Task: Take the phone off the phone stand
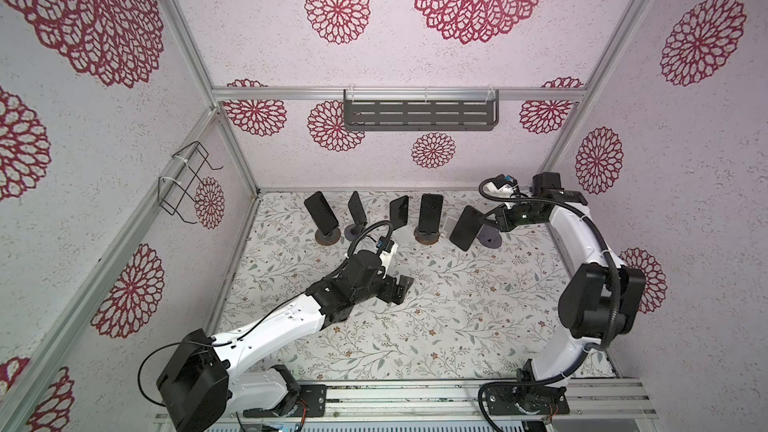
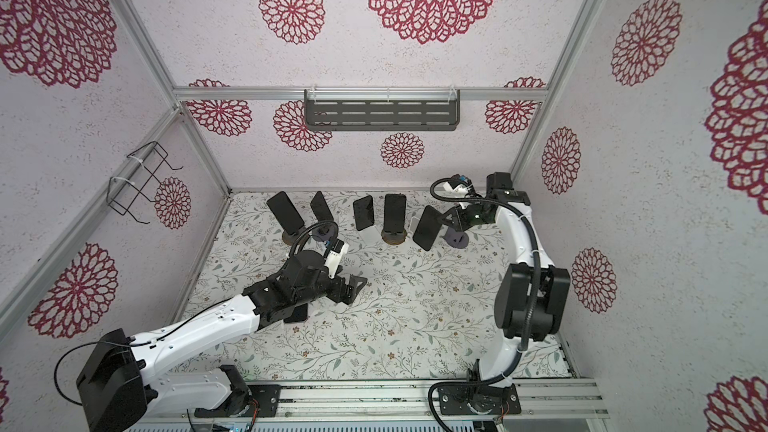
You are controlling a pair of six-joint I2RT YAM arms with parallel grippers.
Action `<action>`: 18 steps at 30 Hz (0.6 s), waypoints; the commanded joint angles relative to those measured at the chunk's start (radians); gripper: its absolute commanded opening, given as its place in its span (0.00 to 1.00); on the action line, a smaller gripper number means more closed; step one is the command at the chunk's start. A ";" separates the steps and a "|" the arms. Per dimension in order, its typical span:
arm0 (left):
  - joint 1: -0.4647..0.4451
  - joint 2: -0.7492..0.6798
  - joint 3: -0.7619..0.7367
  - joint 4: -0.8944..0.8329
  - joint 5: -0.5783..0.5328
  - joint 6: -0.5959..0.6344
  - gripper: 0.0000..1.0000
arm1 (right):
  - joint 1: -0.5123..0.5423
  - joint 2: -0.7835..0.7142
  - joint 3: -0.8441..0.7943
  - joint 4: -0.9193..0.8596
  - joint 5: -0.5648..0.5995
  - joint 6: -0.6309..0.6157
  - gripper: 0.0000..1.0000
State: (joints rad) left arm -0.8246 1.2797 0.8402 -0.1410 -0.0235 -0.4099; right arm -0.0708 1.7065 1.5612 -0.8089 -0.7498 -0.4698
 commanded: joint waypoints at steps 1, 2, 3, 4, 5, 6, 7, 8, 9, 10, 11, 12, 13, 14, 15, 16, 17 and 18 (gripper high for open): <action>-0.023 0.036 0.046 -0.014 -0.073 0.028 0.97 | 0.048 -0.136 -0.094 0.106 0.051 0.180 0.00; -0.029 0.047 0.058 -0.018 -0.080 0.037 0.97 | 0.071 -0.170 -0.128 0.116 0.090 0.217 0.00; -0.036 0.062 0.070 -0.020 -0.091 0.049 0.98 | 0.101 -0.209 -0.165 0.127 0.129 0.254 0.00; -0.044 0.080 0.083 -0.017 -0.095 0.061 0.98 | 0.130 -0.251 -0.209 0.144 0.157 0.300 0.00; -0.050 0.099 0.096 -0.014 -0.093 0.071 0.99 | 0.161 -0.287 -0.245 0.164 0.177 0.341 0.00; -0.058 0.120 0.111 -0.010 -0.085 0.084 0.99 | 0.191 -0.326 -0.284 0.188 0.194 0.387 0.00; -0.064 0.143 0.128 -0.008 -0.070 0.098 1.00 | 0.215 -0.361 -0.320 0.208 0.210 0.437 0.00; -0.073 0.161 0.143 -0.006 -0.054 0.111 0.99 | 0.231 -0.389 -0.347 0.223 0.220 0.478 0.00; -0.082 0.177 0.157 -0.003 -0.035 0.129 0.97 | 0.245 -0.418 -0.374 0.234 0.235 0.525 0.00; -0.093 0.189 0.168 0.001 -0.016 0.146 0.97 | 0.261 -0.441 -0.393 0.239 0.246 0.563 0.00; -0.098 0.199 0.175 0.002 0.001 0.154 0.97 | 0.276 -0.458 -0.410 0.244 0.245 0.588 0.00; -0.103 0.207 0.183 0.000 0.018 0.163 0.97 | 0.291 -0.474 -0.424 0.241 0.240 0.608 0.00; -0.107 0.212 0.189 0.000 0.033 0.172 0.97 | 0.302 -0.487 -0.438 0.235 0.234 0.628 0.00; -0.109 0.216 0.192 0.004 0.048 0.179 0.97 | 0.310 -0.498 -0.448 0.232 0.227 0.643 0.00; -0.110 0.219 0.191 0.009 0.066 0.186 0.97 | 0.318 -0.508 -0.456 0.223 0.216 0.649 0.00; -0.109 0.223 0.196 0.012 0.082 0.195 0.97 | 0.325 -0.517 -0.464 0.221 0.204 0.655 0.00; -0.109 0.228 0.198 0.016 0.096 0.200 0.97 | 0.329 -0.526 -0.471 0.220 0.191 0.660 0.00; -0.110 0.236 0.202 0.018 0.101 0.210 0.97 | 0.334 -0.532 -0.479 0.222 0.172 0.662 0.00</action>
State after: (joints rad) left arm -0.9302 1.4975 1.0157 -0.1474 0.0223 -0.2520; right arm 0.2489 1.2160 1.0813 -0.6388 -0.5297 0.1131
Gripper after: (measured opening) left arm 0.975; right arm 0.141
